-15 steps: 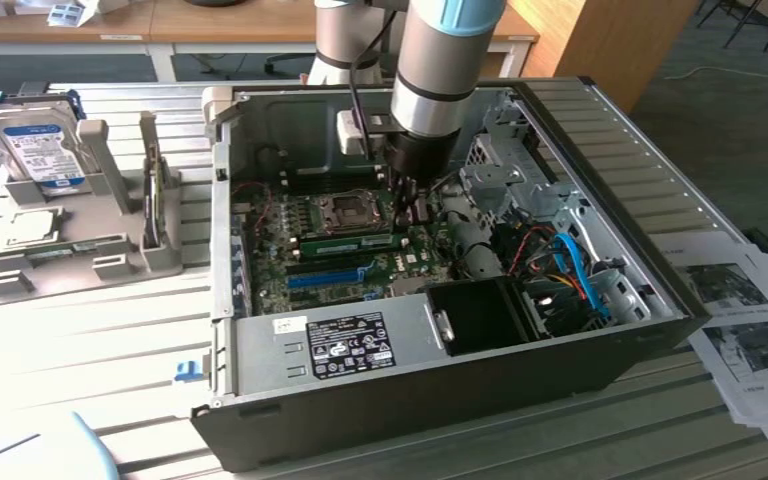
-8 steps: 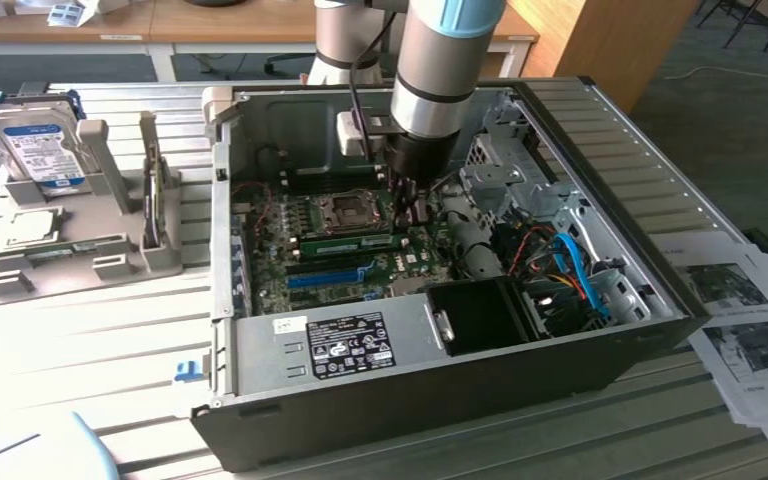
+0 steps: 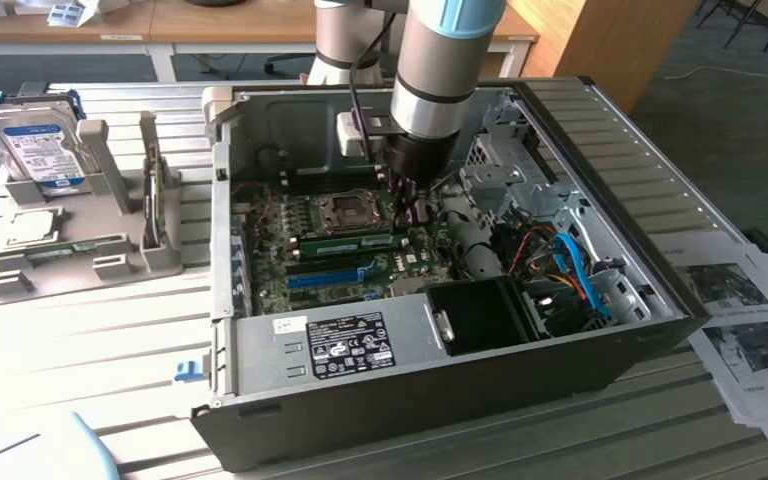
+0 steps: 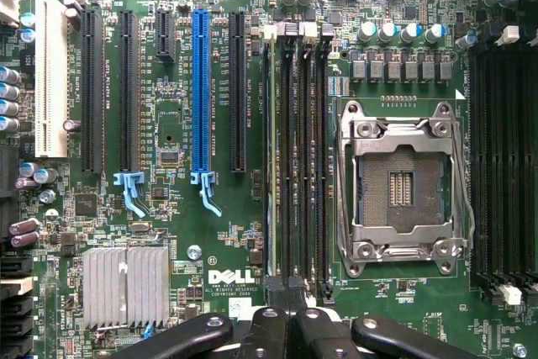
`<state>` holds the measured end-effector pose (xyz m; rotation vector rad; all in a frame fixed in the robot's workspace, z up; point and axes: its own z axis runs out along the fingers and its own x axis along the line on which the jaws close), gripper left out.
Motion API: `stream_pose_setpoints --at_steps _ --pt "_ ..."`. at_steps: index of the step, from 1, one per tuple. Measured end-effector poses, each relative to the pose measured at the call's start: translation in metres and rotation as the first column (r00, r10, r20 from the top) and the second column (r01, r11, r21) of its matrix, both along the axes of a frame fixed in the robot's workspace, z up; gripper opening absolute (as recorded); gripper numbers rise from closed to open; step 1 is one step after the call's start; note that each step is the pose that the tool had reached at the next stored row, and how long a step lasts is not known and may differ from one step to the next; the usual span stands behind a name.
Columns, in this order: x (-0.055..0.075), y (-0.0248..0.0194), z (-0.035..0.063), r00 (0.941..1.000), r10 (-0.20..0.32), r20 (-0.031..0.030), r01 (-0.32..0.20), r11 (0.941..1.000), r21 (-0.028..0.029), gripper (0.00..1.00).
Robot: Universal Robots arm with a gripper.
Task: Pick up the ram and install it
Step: 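Press down the ram until it locks into place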
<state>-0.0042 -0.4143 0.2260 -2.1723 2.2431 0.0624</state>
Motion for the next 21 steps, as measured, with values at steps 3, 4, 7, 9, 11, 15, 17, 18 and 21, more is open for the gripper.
stream_pose_setpoints --at_steps 3,4,7,9,11,15,17,18,21 --pt "0.0000 0.0000 -0.0002 1.0000 0.000 0.0001 0.000 1.0000 0.0000 0.09" --pt "0.0000 0.0000 -0.0005 1.0000 0.000 0.0001 0.000 1.0000 0.0001 0.09" --pt "0.0000 0.0000 -0.0009 1.0000 0.000 0.0000 0.000 1.0000 -0.0001 0.09" --pt "0.0000 0.0000 -0.0009 1.0000 0.000 -0.0001 0.000 1.0000 -0.0002 0.09" --pt "0.0000 0.0000 -0.0010 1.0000 0.000 0.0000 0.000 1.0000 -0.0001 0.09" --pt "0.0000 0.0000 -0.0015 1.0000 0.000 0.0000 0.000 1.0000 -0.0001 0.09" --pt "0.0000 0.0000 -0.0017 1.0000 0.000 -0.0001 0.000 1.0000 -0.0003 0.09" --pt "0.0000 0.0000 -0.0017 1.0000 0.000 -0.0001 0.000 1.0000 -0.0002 0.09" --pt "0.0000 0.0000 -0.0018 1.0000 0.000 0.0000 0.000 1.0000 0.0000 0.09"
